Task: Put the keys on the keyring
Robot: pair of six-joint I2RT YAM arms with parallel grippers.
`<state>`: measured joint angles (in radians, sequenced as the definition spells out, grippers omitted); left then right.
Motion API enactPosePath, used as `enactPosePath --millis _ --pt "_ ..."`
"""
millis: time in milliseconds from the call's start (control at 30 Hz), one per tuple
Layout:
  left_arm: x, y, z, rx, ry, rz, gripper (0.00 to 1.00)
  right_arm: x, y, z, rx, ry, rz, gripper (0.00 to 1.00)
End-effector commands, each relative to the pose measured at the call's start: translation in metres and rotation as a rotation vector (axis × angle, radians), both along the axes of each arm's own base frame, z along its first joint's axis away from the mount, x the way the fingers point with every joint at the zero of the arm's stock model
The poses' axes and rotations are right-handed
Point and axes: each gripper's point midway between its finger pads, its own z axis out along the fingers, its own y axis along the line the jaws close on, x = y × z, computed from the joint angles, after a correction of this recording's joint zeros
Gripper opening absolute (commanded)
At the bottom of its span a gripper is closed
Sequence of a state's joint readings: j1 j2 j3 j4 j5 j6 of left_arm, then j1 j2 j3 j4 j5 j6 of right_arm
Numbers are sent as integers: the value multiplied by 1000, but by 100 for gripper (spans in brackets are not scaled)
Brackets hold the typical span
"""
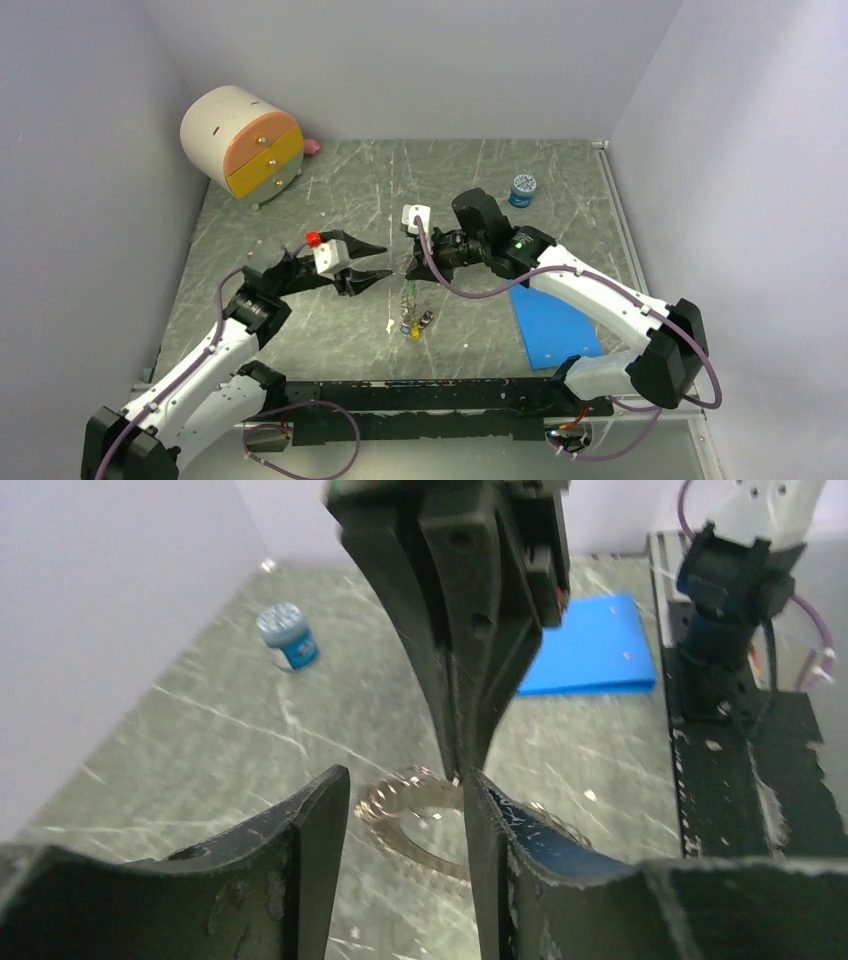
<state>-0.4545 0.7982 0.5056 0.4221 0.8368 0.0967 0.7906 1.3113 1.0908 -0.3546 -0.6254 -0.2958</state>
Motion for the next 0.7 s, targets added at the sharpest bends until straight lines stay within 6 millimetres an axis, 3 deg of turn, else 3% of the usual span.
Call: enactPosePath --millis 0,233,400,667 --pt "-8 -9 -38 181 58 -45 49 4 -5 16 -51 -56 25 0" --pt "-9 -25 -50 235 42 -103 45 -2 -1 19 -33 -46 74 0" --pt "-12 -31 -46 213 40 -132 35 -5 0 21 -21 -50 89 0" --pt "-14 -39 -44 196 45 -168 28 -8 4 26 7 -54 109 0"
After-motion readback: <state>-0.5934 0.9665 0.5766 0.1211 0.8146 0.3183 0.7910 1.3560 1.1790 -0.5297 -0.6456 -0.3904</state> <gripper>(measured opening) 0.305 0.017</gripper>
